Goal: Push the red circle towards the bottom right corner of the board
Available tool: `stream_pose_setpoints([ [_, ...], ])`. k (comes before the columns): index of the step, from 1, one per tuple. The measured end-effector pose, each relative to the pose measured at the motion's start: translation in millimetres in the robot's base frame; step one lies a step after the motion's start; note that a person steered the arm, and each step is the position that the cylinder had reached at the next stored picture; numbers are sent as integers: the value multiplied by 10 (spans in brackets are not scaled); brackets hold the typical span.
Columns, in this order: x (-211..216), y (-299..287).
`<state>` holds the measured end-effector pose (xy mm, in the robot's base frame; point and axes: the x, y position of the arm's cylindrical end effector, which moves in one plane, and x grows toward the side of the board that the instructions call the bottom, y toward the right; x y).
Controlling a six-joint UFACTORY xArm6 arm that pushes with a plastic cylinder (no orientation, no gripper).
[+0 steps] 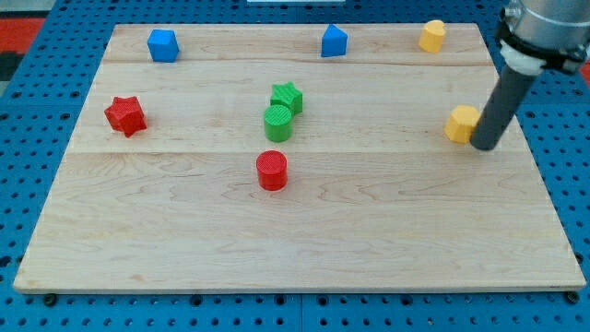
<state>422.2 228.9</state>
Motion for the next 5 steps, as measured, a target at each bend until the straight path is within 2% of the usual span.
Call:
stream_pose_setpoints([
  [1, -183, -337],
  [2, -398, -347],
  [3, -177, -833],
  [5, -308, -1070],
])
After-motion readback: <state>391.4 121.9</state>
